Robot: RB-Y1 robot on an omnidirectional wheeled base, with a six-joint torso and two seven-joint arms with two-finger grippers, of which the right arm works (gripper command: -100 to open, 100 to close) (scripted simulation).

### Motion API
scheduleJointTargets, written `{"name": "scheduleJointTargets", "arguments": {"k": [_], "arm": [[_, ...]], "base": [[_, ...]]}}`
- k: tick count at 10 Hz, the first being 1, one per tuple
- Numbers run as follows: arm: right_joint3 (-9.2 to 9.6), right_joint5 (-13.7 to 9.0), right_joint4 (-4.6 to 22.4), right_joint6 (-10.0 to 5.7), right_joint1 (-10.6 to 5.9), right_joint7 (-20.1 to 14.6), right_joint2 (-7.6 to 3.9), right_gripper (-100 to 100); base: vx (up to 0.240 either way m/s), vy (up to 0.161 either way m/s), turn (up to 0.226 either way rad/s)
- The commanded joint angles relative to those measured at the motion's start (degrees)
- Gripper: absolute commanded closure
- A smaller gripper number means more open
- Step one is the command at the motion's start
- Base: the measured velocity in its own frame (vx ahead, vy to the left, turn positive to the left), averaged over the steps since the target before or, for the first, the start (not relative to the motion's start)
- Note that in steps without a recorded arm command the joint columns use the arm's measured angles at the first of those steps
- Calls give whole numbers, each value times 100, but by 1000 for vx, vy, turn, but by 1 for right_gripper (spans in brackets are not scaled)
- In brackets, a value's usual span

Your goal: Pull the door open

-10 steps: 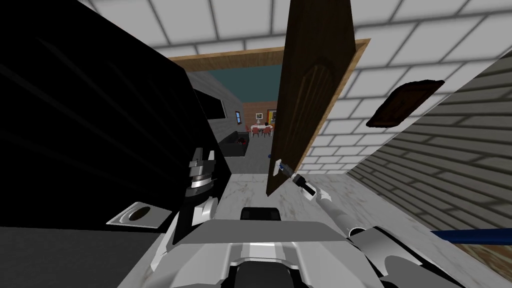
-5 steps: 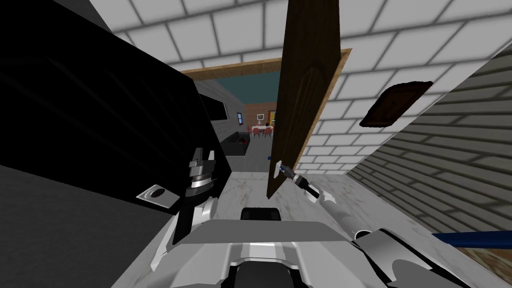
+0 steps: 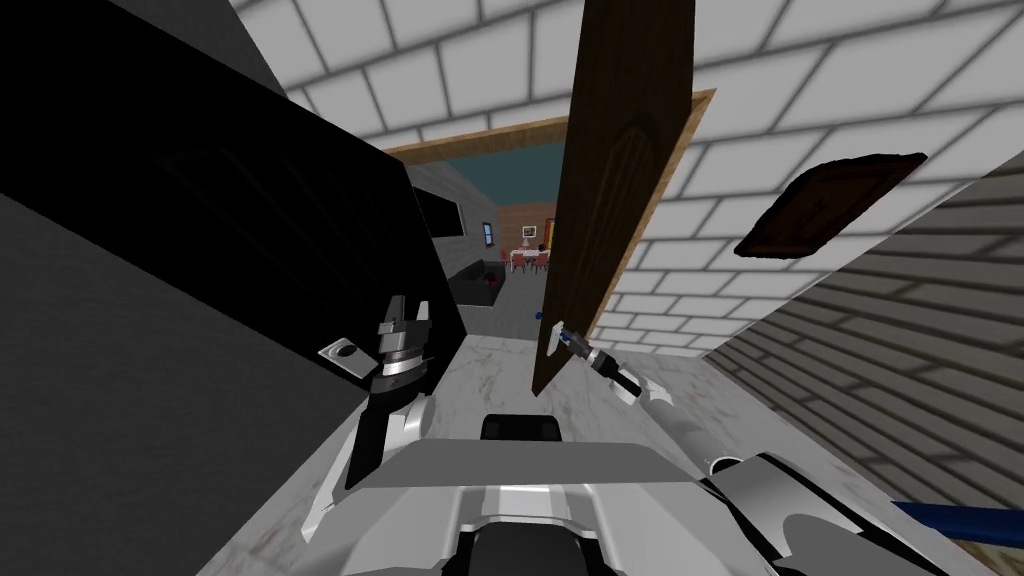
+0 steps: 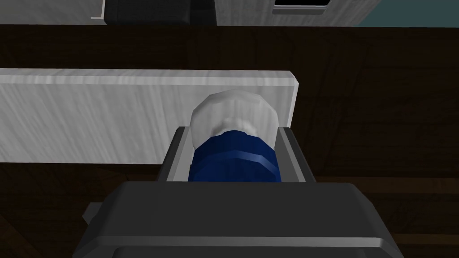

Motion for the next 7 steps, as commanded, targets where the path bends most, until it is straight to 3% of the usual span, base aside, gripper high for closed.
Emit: {"name": "scheduleJointTargets", "arguments": {"k": [1, 5, 6, 7], "arm": [[-3, 18, 79, -123, -6, -22, -50, 100], [18, 63, 206, -376, -54, -84, -125, 100], [38, 67, 175, -324, -16, -74, -102, 100], [41, 114, 247, -417, -50, -95, -99, 100]], "base": [[-205, -207, 129], [-137, -185, 127], [-65, -89, 41], [-96, -113, 98]]}}
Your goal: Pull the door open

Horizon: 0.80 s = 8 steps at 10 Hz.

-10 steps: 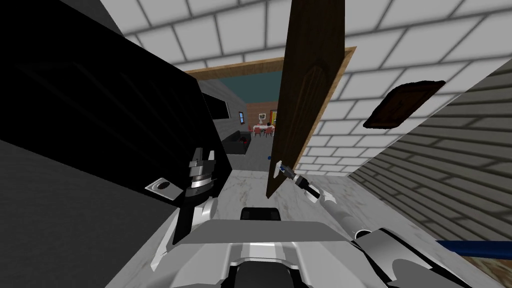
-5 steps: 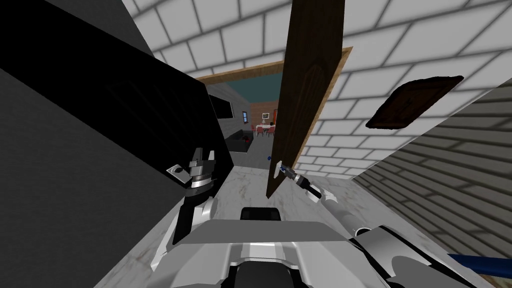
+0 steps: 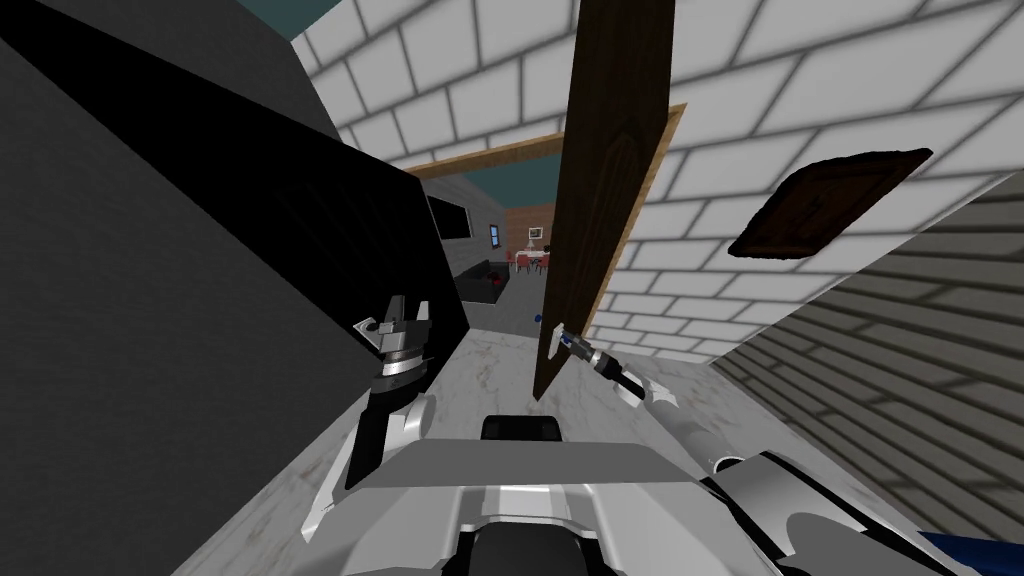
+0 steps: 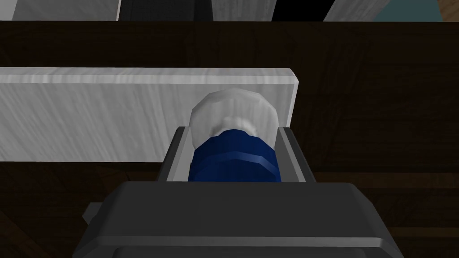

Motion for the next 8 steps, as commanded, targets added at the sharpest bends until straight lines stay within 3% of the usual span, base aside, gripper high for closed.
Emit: {"name": "scheduleJointTargets", "arguments": {"k": [1, 8], "arm": [[-6, 31, 47, -65, -34, -15, -1, 100], [-46, 223, 387, -449, -243, -102, 3, 100]], "base": [[-139, -139, 114], [-136, -171, 119]]}}
